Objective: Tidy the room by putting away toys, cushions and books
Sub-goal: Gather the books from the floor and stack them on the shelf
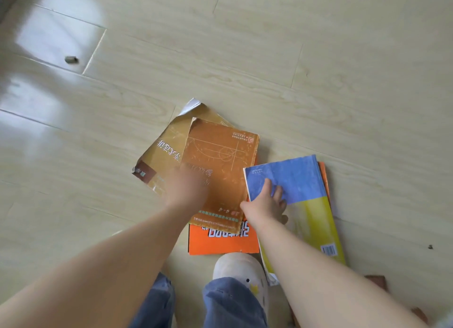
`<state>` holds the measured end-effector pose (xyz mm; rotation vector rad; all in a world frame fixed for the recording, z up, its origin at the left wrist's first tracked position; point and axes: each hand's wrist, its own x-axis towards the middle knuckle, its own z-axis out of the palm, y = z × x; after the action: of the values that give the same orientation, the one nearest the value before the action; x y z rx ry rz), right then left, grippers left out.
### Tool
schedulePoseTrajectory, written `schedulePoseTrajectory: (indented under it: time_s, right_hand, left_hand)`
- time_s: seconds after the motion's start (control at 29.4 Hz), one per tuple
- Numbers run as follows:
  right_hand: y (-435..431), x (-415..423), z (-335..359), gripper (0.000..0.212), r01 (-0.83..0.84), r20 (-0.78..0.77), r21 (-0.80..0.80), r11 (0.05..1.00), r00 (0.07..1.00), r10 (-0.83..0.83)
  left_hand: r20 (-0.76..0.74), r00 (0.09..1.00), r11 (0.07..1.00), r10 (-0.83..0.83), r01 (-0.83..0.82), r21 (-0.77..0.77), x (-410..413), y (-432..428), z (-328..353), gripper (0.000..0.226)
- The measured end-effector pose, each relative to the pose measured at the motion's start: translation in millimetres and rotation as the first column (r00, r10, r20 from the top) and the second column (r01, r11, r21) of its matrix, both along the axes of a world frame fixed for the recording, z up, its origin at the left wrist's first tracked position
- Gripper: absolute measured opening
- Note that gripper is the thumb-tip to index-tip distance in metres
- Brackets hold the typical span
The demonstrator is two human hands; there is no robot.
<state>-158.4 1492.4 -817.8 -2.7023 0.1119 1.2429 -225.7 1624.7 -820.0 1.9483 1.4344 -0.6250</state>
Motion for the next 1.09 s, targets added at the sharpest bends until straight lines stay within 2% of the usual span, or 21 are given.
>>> schedulePoseTrajectory:
  time_s: [0.1, 0.17, 0.31, 0.44, 0.54, 0.65, 0.75, 0.88, 1.02, 1.09]
  right_hand:
    - [0, -2, -11, 0.092, -0.07, 0.02, -0.055, 0.996, 0.997, 0.071]
    - [0, -2, -15, 0.099, -0.099, 0.027, -0.082, 0.992, 0.994, 0.101]
    - [4, -1, -18, 0.103, -0.092, 0.024, -0.084, 0.992, 0.995, 0.094]
    - [2, 1, -18, 0.1, -0.086, 0.047, -0.079, 0.993, 0.995, 0.09]
    - [1, 1, -19, 0.1, -0.087, 0.059, -0.083, 0.993, 0.994, 0.092]
    - [2, -2, -21, 0.098, -0.086, 0.063, -0.081, 0.993, 0.994, 0.091]
    - [5, -3, -21, 0.099, -0.081, 0.061, -0.069, 0.994, 0.994, 0.086]
    - [3, -3, -17, 0.097, -0.11, 0.053, -0.07, 0.991, 0.992, 0.114]
    - [-6, -5, -16, 0.098, -0.174, 0.057, -0.097, 0.98, 0.982, 0.18]
    - [-14, -10, -17, 0.096, -0.156, 0.048, -0.119, 0.981, 0.986, 0.162]
  left_hand:
    - [0.002, 0.99, 0.989, 0.139, -0.139, -0.049, -6, 7, -16, 0.087]
    - [0.022, 0.973, 0.97, 0.23, -0.228, -0.086, -11, 11, -22, 0.089]
    - [0.09, 0.926, 0.916, 0.368, -0.344, -0.206, -17, 14, -22, 0.063]
    - [0.142, 0.947, 0.912, 0.289, -0.228, -0.341, -18, 24, -19, 0.038]
    - [0.161, 0.975, 0.933, 0.153, -0.089, -0.349, -30, 28, -16, 0.019]
    - [0.158, 0.972, 0.924, 0.173, -0.105, -0.367, -52, 18, -18, 0.016]
    - [0.174, 0.967, 0.942, 0.187, -0.126, -0.311, -62, 11, -22, 0.017]
    - [0.239, 0.963, 0.981, 0.127, -0.087, -0.171, -55, 10, -18, 0.011]
    - [0.295, 0.946, 0.991, 0.132, -0.123, -0.049, -49, 17, -12, 0.017]
    - [0.296, 0.944, 0.988, 0.143, -0.152, 0.007, -54, 30, -15, 0.025]
